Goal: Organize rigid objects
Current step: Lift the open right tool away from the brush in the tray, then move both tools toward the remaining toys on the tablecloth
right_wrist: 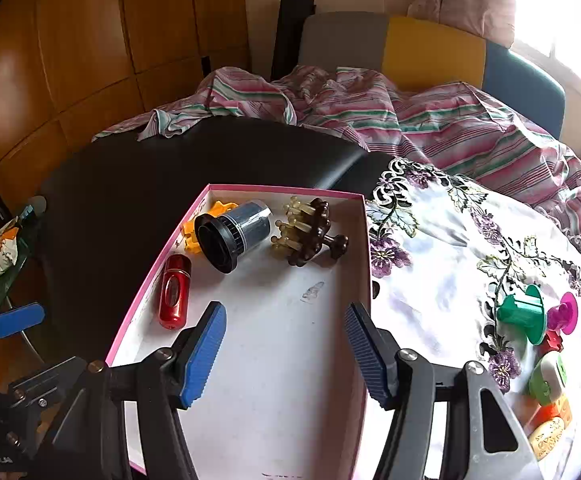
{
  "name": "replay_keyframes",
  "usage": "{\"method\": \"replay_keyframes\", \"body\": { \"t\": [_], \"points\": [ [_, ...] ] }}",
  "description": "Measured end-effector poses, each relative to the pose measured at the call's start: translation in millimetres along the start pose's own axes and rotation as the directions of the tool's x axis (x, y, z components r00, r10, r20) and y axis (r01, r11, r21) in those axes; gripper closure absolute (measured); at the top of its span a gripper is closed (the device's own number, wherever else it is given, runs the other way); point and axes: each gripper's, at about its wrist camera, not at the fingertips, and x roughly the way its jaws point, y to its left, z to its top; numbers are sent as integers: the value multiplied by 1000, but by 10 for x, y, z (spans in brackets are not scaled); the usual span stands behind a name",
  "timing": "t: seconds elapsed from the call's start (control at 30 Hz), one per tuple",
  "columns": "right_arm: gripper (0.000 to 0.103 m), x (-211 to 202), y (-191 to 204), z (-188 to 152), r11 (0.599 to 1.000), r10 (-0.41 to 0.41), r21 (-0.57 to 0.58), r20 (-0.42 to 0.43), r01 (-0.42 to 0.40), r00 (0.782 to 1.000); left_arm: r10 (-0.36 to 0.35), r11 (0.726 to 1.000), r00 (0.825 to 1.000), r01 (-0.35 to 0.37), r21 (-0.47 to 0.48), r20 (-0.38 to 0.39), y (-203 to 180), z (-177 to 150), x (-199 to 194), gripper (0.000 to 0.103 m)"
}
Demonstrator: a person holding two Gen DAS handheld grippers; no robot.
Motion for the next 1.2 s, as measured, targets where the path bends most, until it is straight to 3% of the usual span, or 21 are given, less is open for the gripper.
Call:
{"method": "replay_keyframes", "body": {
  "t": [0.53, 0.8, 0.9, 1.03, 1.1, 1.2],
  "points": [
    [40, -272, -439, -13, 996, -68, 54, 26, 66, 997, -9, 1000, 1000, 9, 15, -5, -40, -35, -1, 19],
    [40, -463, -1038, -24, 979, -165, 127, 28, 160, 986, 0, 999, 1000, 1, 43, -15, -111, -43, 22, 19],
    [40, -555, -1348, -36, 962, -220, 175, 32, 211, 975, 8, 998, 1000, -8, 57, -11, -143, -46, 24, 19],
    [39, -670, -1820, -90, 921, -307, 265, 35, 287, 951, 14, 995, 999, -17, 99, 31, -233, -33, -29, 8],
    [30, -714, -2070, -151, 892, -338, 329, 30, 310, 941, -5, 994, 998, -2, 113, 56, -273, -8, -69, 1],
    [27, -783, -2376, -286, 848, -371, 420, 37, 323, 928, -57, 990, 994, 45, 130, 90, -345, 41, -144, 0]
  ]
}}
